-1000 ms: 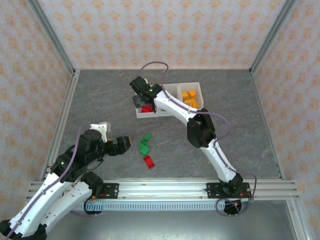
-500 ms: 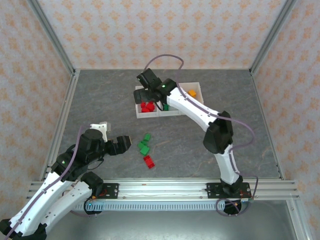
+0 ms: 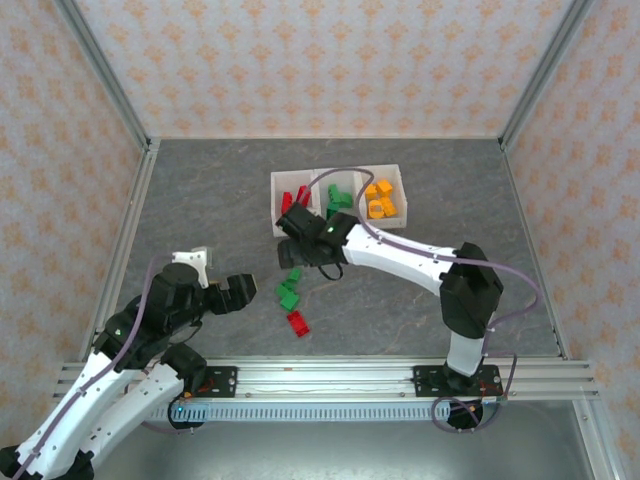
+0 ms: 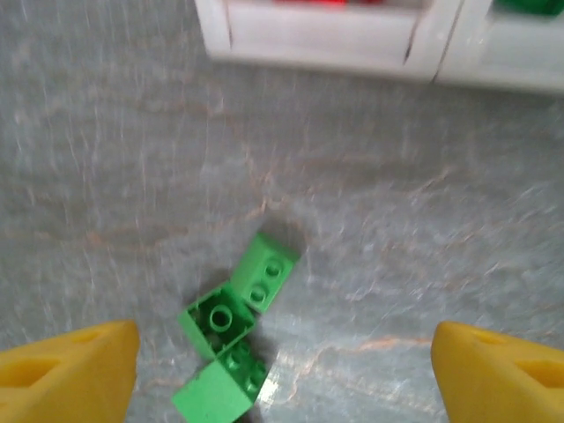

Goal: Sort the legos into containers by color
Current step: Pick up the lego from the center of the table.

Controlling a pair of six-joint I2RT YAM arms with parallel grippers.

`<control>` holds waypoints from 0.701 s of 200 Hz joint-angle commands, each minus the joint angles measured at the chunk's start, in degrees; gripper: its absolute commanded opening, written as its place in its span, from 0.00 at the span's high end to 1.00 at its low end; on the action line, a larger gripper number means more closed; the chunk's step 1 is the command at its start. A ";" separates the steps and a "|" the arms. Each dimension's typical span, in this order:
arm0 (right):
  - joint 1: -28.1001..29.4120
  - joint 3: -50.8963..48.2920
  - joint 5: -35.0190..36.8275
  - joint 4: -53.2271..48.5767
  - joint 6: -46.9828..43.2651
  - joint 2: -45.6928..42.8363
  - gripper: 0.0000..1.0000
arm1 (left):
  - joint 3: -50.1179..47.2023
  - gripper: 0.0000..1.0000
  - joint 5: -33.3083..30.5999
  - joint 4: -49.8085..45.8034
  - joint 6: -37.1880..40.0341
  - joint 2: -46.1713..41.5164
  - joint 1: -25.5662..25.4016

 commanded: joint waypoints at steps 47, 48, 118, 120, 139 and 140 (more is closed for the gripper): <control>1.58 -12.44 3.40 9.71 -35.01 -4.07 0.21 | 2.70 0.01 -2.67 -4.16 -0.23 -2.40 -0.04; 1.52 -12.58 3.28 9.90 -35.60 -4.16 0.21 | 2.76 0.01 -2.68 -4.19 -0.26 -2.40 -0.04; 0.79 -18.75 -4.71 20.46 -59.37 -5.88 0.18 | 3.40 0.01 -3.55 -5.24 -1.06 -2.68 -0.06; 0.62 -18.78 -5.07 20.65 -59.63 -5.80 0.18 | 3.49 0.01 -3.61 -5.33 -1.01 -2.62 -0.11; -0.74 -19.29 -8.23 22.08 -61.96 -5.17 0.18 | 3.91 0.01 -3.96 -5.60 -0.82 -2.24 -0.04; -0.86 -19.35 -8.33 22.16 -62.12 -5.10 0.18 | 3.89 0.01 -3.98 -5.61 -0.86 -2.19 -0.08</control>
